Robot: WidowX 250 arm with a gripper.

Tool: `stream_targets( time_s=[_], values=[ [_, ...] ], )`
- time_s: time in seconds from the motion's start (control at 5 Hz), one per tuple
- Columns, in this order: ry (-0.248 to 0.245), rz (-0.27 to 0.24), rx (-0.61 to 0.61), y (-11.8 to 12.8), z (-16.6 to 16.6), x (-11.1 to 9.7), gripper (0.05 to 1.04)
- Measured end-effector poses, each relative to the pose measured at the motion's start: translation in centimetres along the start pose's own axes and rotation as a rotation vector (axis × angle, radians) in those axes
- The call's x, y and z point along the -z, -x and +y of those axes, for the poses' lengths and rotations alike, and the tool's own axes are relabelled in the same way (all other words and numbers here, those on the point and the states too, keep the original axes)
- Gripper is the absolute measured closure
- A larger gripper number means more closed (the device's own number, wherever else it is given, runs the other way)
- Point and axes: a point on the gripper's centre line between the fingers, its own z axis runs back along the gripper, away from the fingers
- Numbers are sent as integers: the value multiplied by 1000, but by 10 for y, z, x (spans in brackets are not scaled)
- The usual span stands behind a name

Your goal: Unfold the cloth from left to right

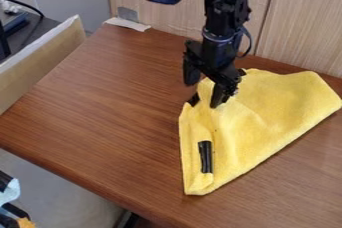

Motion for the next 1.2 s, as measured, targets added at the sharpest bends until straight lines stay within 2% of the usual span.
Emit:
stream_targets(
  time_s=[0.2, 0.6, 0.8, 1.0, 1.2],
  values=[
    [-14, 20, 2, -2, -5, 4, 121],
    [-43, 23, 10, -4, -12, 5, 706],
    [-45, 22, 16, -5, -15, 5, 921],
    [-49, 26, 26, -4, -16, 5, 1020],
    [-48, 28, 34, -4, -20, 6, 1029]
  ],
)
